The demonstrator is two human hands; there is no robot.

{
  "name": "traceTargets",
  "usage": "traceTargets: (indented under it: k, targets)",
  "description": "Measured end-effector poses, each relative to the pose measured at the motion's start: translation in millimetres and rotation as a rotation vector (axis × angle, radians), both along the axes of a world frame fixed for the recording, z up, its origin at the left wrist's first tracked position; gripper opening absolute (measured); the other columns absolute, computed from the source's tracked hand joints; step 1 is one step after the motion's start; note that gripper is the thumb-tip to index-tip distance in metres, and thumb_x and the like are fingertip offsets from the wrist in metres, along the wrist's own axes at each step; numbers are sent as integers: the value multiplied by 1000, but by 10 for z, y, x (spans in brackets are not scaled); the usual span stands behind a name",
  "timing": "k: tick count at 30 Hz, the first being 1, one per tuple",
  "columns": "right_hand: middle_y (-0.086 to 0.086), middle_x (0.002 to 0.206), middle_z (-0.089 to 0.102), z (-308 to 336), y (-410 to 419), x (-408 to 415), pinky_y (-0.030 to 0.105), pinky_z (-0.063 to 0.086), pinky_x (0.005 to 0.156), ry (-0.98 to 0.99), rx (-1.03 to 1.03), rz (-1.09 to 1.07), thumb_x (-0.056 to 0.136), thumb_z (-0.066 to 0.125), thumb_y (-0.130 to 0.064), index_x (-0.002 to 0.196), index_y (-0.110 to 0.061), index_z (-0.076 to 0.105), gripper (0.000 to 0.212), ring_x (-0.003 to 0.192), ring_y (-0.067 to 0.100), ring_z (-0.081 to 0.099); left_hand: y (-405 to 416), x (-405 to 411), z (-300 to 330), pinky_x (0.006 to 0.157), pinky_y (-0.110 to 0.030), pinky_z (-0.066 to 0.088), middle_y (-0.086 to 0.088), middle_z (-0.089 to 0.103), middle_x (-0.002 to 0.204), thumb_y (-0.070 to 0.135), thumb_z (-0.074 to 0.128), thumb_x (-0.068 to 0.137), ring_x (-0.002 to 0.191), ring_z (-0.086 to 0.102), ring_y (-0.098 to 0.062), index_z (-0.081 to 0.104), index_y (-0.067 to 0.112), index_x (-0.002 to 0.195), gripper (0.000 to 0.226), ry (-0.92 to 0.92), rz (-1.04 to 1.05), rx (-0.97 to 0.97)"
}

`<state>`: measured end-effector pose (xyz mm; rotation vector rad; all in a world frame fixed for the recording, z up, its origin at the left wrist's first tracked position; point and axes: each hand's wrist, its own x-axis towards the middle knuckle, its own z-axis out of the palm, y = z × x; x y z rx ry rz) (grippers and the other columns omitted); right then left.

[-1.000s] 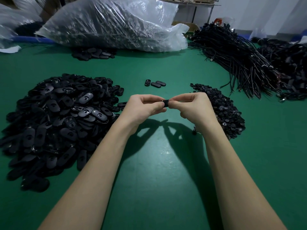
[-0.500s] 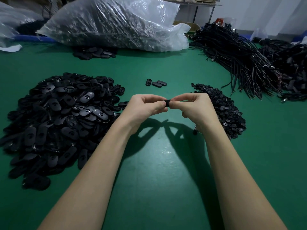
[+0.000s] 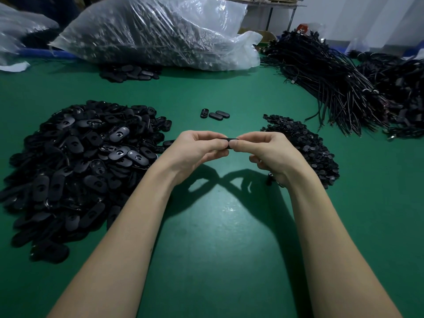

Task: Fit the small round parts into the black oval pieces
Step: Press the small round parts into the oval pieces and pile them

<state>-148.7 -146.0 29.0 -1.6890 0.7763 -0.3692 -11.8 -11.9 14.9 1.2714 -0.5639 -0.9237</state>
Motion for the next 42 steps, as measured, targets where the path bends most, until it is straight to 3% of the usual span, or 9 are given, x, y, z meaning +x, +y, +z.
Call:
traceTargets:
  k: [4, 7, 16, 23, 28, 36, 42]
  targets:
    - [-8, 84, 78, 32, -13, -28, 14, 37, 48, -9, 29, 37, 77, 87, -30, 88, -26, 84, 12, 53, 3, 52, 2, 23, -11, 75, -16, 56, -9, 78, 89, -1, 71, 89, 83, 76, -18, 72, 1, 95, 7, 8, 11, 14]
    - [-7, 75, 75, 62, 5, -20, 13, 37, 45, -1, -66, 11, 79, 85, -25, 81, -25, 83, 3, 49, 3, 50, -5, 33, -26, 76, -17, 57, -10, 78, 89, -1, 71, 89, 83, 76, -19, 72, 2, 94, 6, -8, 22, 25]
    - [-18, 54, 64, 51, 59, 48, 8, 37, 44, 17, -182, -32, 78, 85, -26, 78, -21, 80, 7, 44, -4, 48, -15, 56, -75, 85, -23, 58, -11, 78, 93, 2, 72, 89, 89, 76, -23, 76, 9, 86, 9, -99, 29, 37]
    - [-20, 56, 66, 46, 84, 53, 6, 36, 44, 1, -180, -39, 80, 85, -26, 78, -22, 79, 7, 45, -9, 52, -15, 72, -84, 89, -26, 57, -11, 78, 93, 5, 73, 86, 89, 76, -23, 79, 15, 77, 15, -143, 31, 23]
    - [-20, 57, 66, 34, 108, 58, 6, 36, 44, -4, -178, -42, 81, 84, -25, 80, -22, 79, 6, 45, -9, 52, -27, 74, -89, 92, -29, 57, -8, 78, 90, 3, 71, 89, 88, 76, -22, 76, 10, 84, 10, -159, 43, 32]
    - [-20, 53, 63, 31, 130, 71, 7, 35, 43, -11, -154, -43, 83, 81, -21, 79, -21, 77, 5, 42, -6, 48, -32, 80, -115, 88, -26, 57, -8, 78, 90, 6, 72, 87, 90, 76, -22, 80, 16, 74, 19, -160, 41, 19]
    - [-18, 58, 67, 35, 135, 69, 7, 36, 43, -30, -131, -37, 84, 80, -21, 79, -20, 78, 5, 43, -5, 48, -34, 97, -116, 88, -26, 58, -8, 78, 91, 5, 72, 89, 90, 76, -21, 79, 14, 80, 14, -149, 45, 21]
